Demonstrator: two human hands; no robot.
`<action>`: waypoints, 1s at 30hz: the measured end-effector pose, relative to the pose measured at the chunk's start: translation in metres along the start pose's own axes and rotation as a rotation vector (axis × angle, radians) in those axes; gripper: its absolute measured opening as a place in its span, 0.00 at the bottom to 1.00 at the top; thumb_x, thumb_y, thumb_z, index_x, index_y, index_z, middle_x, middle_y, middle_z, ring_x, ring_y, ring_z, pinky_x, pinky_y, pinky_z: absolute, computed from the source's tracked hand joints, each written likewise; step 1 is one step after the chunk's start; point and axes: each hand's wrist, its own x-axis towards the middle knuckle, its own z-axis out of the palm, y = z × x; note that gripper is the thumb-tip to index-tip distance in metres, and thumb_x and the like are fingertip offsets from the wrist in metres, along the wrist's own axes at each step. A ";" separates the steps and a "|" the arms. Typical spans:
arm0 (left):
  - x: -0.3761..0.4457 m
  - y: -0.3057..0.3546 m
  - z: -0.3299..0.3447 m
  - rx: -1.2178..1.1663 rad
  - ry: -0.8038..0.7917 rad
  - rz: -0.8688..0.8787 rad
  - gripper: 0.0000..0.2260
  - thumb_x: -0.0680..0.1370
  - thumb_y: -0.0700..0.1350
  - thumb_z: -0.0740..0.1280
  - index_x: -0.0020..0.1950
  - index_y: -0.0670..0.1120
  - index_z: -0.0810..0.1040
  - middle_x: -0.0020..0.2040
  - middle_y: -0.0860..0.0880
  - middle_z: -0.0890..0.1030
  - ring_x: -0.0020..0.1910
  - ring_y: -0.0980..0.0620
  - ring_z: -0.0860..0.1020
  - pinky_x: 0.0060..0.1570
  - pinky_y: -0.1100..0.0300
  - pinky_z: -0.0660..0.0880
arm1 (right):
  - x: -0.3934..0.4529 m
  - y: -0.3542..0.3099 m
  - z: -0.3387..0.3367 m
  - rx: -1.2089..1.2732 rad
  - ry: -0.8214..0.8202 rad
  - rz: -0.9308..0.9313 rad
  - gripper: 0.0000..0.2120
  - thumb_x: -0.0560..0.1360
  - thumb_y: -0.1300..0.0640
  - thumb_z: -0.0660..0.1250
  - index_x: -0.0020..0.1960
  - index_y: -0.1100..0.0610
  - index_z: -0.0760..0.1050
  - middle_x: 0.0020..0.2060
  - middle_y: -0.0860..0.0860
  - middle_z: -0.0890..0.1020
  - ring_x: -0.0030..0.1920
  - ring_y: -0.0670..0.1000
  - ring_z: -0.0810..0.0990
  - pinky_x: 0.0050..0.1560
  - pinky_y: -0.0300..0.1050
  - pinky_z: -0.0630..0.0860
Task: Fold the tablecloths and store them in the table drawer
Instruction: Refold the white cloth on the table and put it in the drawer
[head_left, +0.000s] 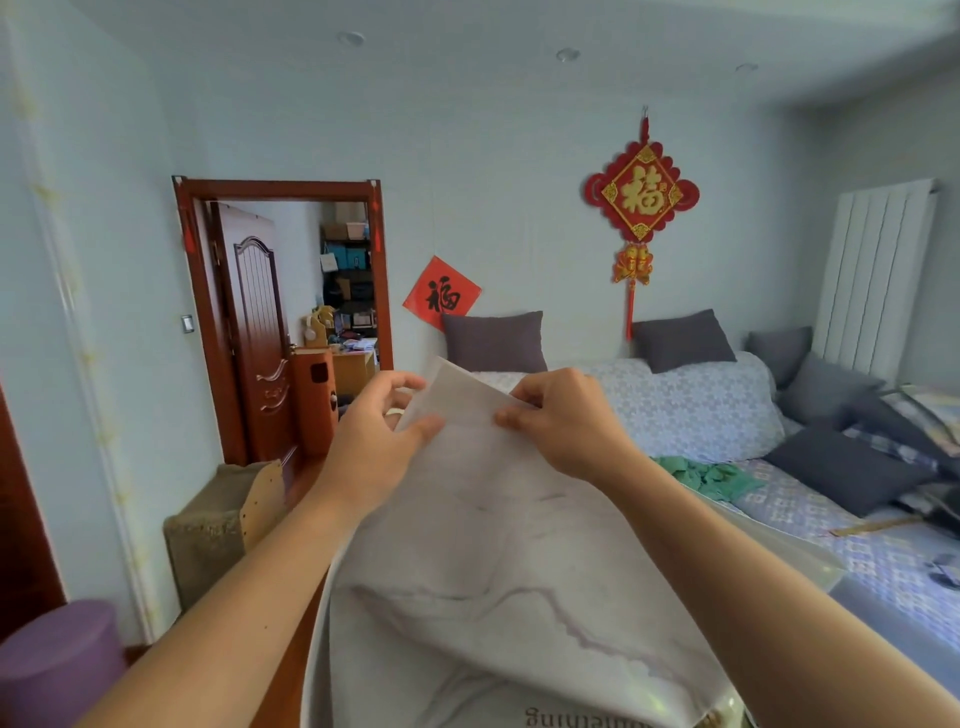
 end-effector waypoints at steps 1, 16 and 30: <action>0.001 0.001 -0.002 -0.032 -0.029 -0.052 0.16 0.76 0.50 0.75 0.61 0.56 0.76 0.54 0.55 0.82 0.53 0.52 0.82 0.52 0.52 0.83 | 0.000 0.000 0.000 0.002 0.000 0.001 0.05 0.74 0.54 0.74 0.41 0.54 0.84 0.32 0.46 0.81 0.37 0.48 0.79 0.39 0.46 0.76; -0.006 0.018 0.006 0.066 0.022 0.063 0.09 0.83 0.48 0.65 0.47 0.44 0.71 0.38 0.43 0.76 0.31 0.58 0.70 0.31 0.63 0.68 | -0.001 -0.006 -0.003 -0.036 -0.004 0.013 0.13 0.74 0.49 0.73 0.34 0.53 0.79 0.28 0.45 0.76 0.33 0.45 0.73 0.33 0.42 0.69; 0.029 -0.026 -0.007 0.058 0.270 -0.022 0.04 0.82 0.45 0.65 0.51 0.45 0.74 0.44 0.46 0.79 0.42 0.47 0.77 0.45 0.52 0.74 | -0.090 0.130 -0.074 -0.493 -0.474 0.321 0.26 0.73 0.43 0.74 0.65 0.51 0.70 0.56 0.48 0.79 0.55 0.52 0.78 0.55 0.48 0.73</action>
